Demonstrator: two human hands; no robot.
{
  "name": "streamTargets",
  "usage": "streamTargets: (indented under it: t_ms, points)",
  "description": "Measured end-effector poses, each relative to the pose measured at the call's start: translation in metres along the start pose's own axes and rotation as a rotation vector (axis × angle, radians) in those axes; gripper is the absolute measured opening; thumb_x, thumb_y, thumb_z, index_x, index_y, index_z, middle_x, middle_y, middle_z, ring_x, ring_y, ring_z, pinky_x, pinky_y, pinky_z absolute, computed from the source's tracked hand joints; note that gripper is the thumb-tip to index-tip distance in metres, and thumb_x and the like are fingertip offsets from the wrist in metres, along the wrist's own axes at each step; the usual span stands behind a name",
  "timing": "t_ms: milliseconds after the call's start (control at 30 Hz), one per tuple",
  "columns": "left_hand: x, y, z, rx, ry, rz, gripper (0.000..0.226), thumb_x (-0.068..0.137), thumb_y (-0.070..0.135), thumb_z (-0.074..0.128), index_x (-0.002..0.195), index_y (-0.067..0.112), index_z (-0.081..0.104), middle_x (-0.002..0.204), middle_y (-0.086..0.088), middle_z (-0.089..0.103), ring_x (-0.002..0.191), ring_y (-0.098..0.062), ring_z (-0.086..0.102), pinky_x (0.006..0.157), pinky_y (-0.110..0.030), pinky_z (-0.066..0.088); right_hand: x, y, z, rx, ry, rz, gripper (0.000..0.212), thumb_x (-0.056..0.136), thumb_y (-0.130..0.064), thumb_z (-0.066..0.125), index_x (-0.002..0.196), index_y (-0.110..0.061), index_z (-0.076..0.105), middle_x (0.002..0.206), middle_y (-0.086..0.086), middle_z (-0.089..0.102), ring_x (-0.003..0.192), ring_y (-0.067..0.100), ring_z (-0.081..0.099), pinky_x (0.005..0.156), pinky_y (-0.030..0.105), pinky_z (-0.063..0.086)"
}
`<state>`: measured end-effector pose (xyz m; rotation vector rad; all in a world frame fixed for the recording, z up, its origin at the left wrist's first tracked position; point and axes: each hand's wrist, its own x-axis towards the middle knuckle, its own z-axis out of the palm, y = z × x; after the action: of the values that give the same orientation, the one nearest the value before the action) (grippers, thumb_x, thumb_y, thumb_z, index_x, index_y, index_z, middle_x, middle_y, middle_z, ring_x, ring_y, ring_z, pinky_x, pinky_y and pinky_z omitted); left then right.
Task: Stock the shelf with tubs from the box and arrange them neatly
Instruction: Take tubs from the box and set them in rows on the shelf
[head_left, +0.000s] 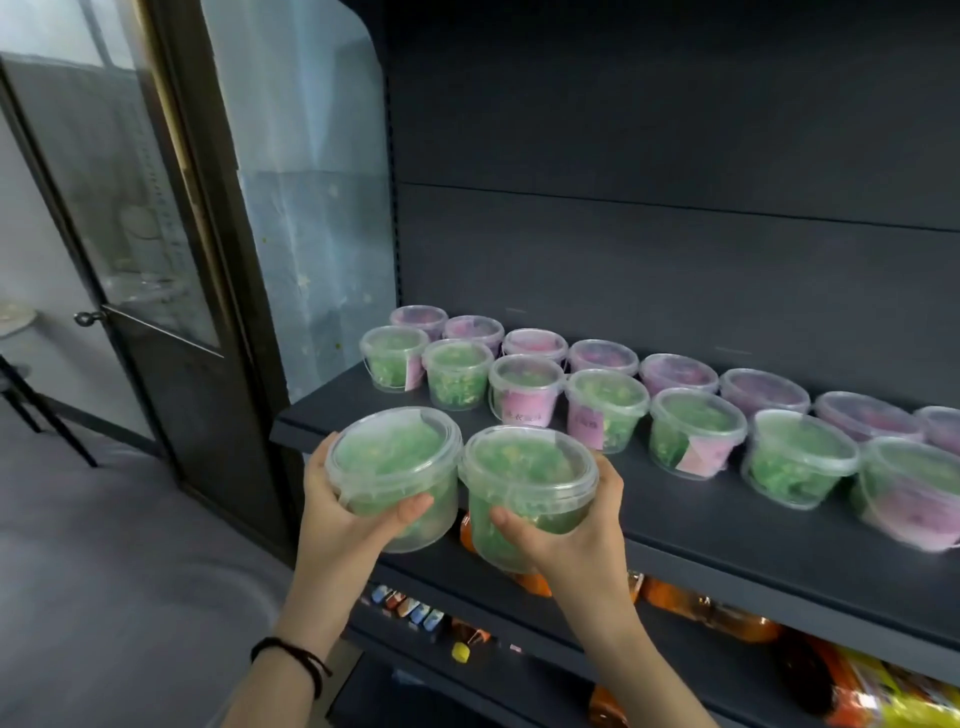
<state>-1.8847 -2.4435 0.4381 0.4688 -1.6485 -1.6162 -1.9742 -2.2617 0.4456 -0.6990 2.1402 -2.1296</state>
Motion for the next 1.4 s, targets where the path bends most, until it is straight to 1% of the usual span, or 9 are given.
streamTargets:
  t_ms: [200, 400, 533, 667, 900, 1033, 1133, 1233, 1400]
  points:
    - [0.054, -0.028, -0.006, 0.031, 0.034, -0.013, 0.118, 0.035, 0.042, 0.088, 0.139, 0.024, 0.034, 0.126, 0.006, 0.055, 0.112, -0.005, 0.057, 0.087, -0.026, 0.051, 0.049, 0.034, 0.04, -0.045, 0.007, 0.001, 0.093, 0.056, -0.024, 0.092, 0.127, -0.033, 0.033, 0.118, -0.021, 0.05, 0.106, -0.013, 0.051, 0.088, 0.015, 0.048]
    - [0.118, -0.057, -0.018, 0.086, 0.008, -0.018, 0.11, 0.042, 0.039, 0.095, 0.136, 0.017, 0.041, 0.126, -0.004, 0.059, 0.115, -0.017, 0.06, 0.093, -0.045, 0.052, 0.101, 0.063, 0.076, -0.03, 0.001, -0.008, 0.09, 0.057, -0.026, 0.092, 0.123, -0.035, 0.033, 0.119, -0.019, 0.048, 0.11, -0.007, 0.05, 0.091, 0.016, 0.047]
    - [0.148, -0.072, -0.02, 0.086, 0.05, 0.019, 0.105, 0.042, 0.031, 0.094, 0.13, 0.026, 0.039, 0.125, 0.005, 0.054, 0.112, -0.005, 0.058, 0.089, -0.03, 0.052, 0.125, 0.077, 0.101, -0.069, -0.038, -0.03, 0.097, 0.052, -0.031, 0.094, 0.128, -0.029, 0.033, 0.122, -0.017, 0.046, 0.114, -0.007, 0.047, 0.095, 0.016, 0.044]
    - [0.174, -0.089, -0.027, 0.108, 0.075, 0.012, 0.096, 0.048, 0.022, 0.095, 0.12, 0.04, 0.035, 0.116, 0.017, 0.051, 0.099, 0.015, 0.055, 0.081, -0.013, 0.048, 0.139, 0.083, 0.121, -0.078, -0.044, -0.018, 0.102, 0.053, -0.029, 0.094, 0.131, -0.025, 0.03, 0.125, -0.016, 0.042, 0.115, -0.012, 0.043, 0.09, 0.003, 0.039]
    - [0.215, -0.104, -0.04, 0.241, -0.025, 0.072, 0.087, 0.063, 0.007, 0.086, 0.127, 0.027, 0.03, 0.113, 0.023, 0.046, 0.094, 0.027, 0.049, 0.076, 0.002, 0.039, 0.151, 0.086, 0.139, -0.188, -0.013, 0.015, 0.105, 0.056, -0.027, 0.093, 0.136, -0.024, 0.026, 0.116, -0.032, 0.038, 0.113, -0.004, 0.045, 0.092, 0.005, 0.035]
    - [0.228, -0.106, -0.05, 0.276, -0.087, 0.051, 0.1, 0.052, 0.037, 0.092, 0.131, 0.026, 0.032, 0.118, 0.017, 0.052, 0.107, 0.011, 0.053, 0.088, -0.01, 0.044, 0.147, 0.081, 0.145, -0.219, 0.01, 0.078, 0.107, 0.059, -0.033, 0.091, 0.141, -0.028, 0.023, 0.113, -0.032, 0.041, 0.112, -0.002, 0.045, 0.076, -0.005, 0.033]
    - [0.23, -0.108, -0.057, 0.323, -0.117, 0.061, 0.102, 0.046, 0.056, 0.085, 0.129, 0.024, 0.035, 0.122, 0.007, 0.054, 0.112, -0.004, 0.056, 0.093, -0.023, 0.046, 0.143, 0.079, 0.147, -0.252, 0.035, 0.091, 0.108, 0.059, -0.036, 0.09, 0.142, -0.026, 0.022, 0.122, -0.02, 0.044, 0.114, -0.001, 0.045, 0.082, 0.0, 0.035]
    - [0.225, -0.102, -0.06, 0.325, -0.141, 0.07, 0.093, 0.052, 0.056, 0.082, 0.128, 0.024, 0.04, 0.122, 0.008, 0.054, 0.112, -0.004, 0.055, 0.096, -0.025, 0.046, 0.14, 0.075, 0.145, -0.262, 0.044, 0.122, 0.11, 0.06, -0.035, 0.09, 0.145, -0.021, 0.02, 0.127, -0.014, 0.044, 0.116, 0.002, 0.044, 0.093, 0.016, 0.036]
    - [0.194, -0.097, -0.068, 0.364, -0.066, 0.069, 0.09, 0.068, 0.054, 0.079, 0.14, 0.017, 0.04, 0.14, -0.003, 0.047, 0.129, -0.016, 0.044, 0.108, -0.041, 0.038, 0.121, 0.071, 0.124, -0.24, 0.009, 0.147, 0.114, 0.066, -0.032, 0.087, 0.151, -0.018, 0.012, 0.148, -0.002, 0.038, 0.132, 0.01, 0.039, 0.104, 0.022, 0.034]
